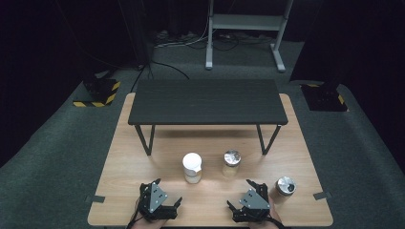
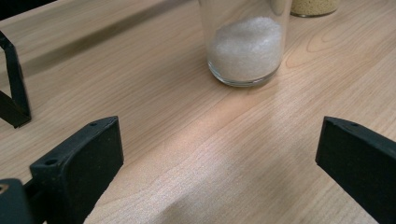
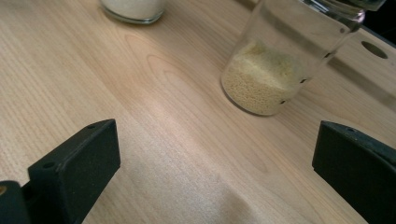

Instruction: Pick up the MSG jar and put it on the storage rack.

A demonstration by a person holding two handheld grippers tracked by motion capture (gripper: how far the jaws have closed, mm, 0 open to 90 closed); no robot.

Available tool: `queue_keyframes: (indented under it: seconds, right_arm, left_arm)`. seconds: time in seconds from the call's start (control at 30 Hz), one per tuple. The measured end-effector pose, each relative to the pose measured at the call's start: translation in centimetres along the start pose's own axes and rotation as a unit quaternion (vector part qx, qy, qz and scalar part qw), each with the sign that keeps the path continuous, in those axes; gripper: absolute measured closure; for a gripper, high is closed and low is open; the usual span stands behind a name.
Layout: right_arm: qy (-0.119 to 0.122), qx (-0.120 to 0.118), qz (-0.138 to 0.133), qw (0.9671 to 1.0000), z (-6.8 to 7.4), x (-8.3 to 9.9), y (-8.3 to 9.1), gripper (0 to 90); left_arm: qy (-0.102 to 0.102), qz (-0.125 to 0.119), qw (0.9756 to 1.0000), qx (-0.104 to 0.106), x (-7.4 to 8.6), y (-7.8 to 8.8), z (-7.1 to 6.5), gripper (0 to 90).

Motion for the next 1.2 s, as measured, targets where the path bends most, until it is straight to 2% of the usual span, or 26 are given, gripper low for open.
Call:
queue_keyframes:
  seconds: [0.17, 0.47, 0.8, 1.03, 1.2]
  right_arm:
    - [-0.003, -0.002, 0.0, 1.0, -0.06, 0.0, 0.0, 0.0]
    - [-0.022, -0.003, -0.01, 0.9997, -0.38, -0.07, 0.19, 0.0]
    - [-0.026, 0.001, -0.012, 0.9996, -0.49, -0.08, 0.22, 0.0]
    - [-0.022, 0.002, -0.011, 0.9997, -0.43, -0.07, 0.23, 0.0]
    - [-0.023, 0.001, -0.011, 0.9997, -0.44, -0.07, 0.24, 0.0]
  left_arm:
    - [-0.003, -0.005, 1.0, -0.004, -0.05, 0.1, 0.02, 1.2]
    - [0.008, -0.011, 0.9999, -0.001, -0.05, 0.33, 0.1, 1.1]
    - [0.011, -0.009, 0.9999, 0.005, -0.01, 0.36, 0.15, 0.5]
    - [0.029, -0.021, 0.9993, 0.004, -0.16, 0.42, 0.4, 0.4]
    - [0.021, -0.023, 0.9995, 0.007, -0.47, 0.58, 0.39, 0.7]
Point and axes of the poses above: each handheld gripper's, and its own axes: y roughly backward along the jaws, x roughly out of its underside, z roughly to its left, the point moved 8 cm from there along -y, roughly forward along the jaws, and after that the axes turned 9 degrees about -z, right-handed, at the moved point
